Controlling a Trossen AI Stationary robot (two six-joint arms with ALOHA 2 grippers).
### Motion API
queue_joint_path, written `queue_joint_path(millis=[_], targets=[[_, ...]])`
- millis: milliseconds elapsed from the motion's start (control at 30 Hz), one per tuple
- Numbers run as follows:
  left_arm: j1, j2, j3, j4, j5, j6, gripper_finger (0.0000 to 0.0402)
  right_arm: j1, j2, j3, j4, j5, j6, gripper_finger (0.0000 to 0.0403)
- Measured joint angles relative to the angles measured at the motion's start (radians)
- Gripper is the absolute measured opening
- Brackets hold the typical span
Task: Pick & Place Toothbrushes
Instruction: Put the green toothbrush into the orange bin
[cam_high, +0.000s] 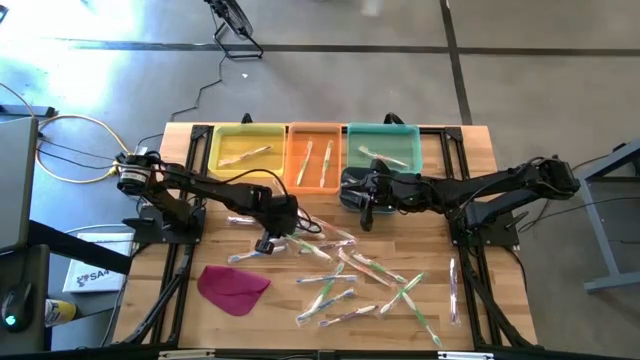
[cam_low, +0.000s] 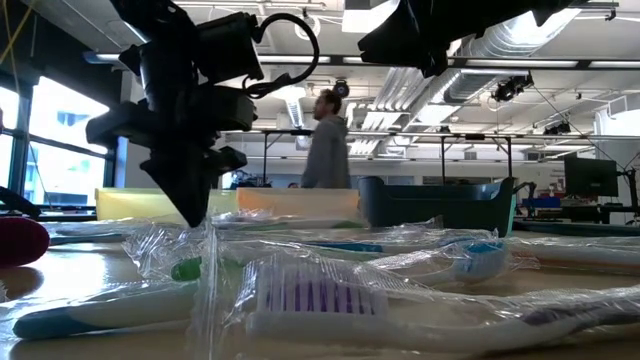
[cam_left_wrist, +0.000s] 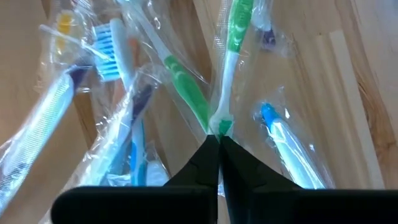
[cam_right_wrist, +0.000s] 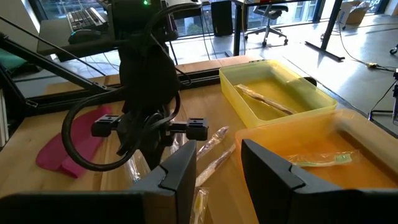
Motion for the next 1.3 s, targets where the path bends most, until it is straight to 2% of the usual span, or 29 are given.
queue_joint_path(millis=[500, 667, 867, 1067, 1300], targets=[[0.000, -0.022, 0.007, -0.016, 0.017, 0.003, 0.0000, 0.000, 0.000, 0.000, 0.000, 0.000, 0.000, 0.0120], [0.000, -0.070, 0.068, -0.090, 0.009, 0.028, 0.0000, 0.000, 0.000, 0.000, -0.007, 0.000, 0.000, 0.0120], [0.012, -0.117, 0.144, -0.192, -0.048, 0.060, 0.0000, 0.005, -0.005, 0.000, -0.023, -0.006, 0.003, 0.0120], [0.079, -0.172, 0.184, -0.287, -0.069, 0.061, 0.0000, 0.034, -0.035, 0.000, -0.027, -0.006, 0.002, 0.0120], [0.156, -0.224, 0.220, -0.307, -0.082, 0.088, 0.0000, 0.077, -0.083, -0.001, -0.043, -0.005, 0.000, 0.0120]])
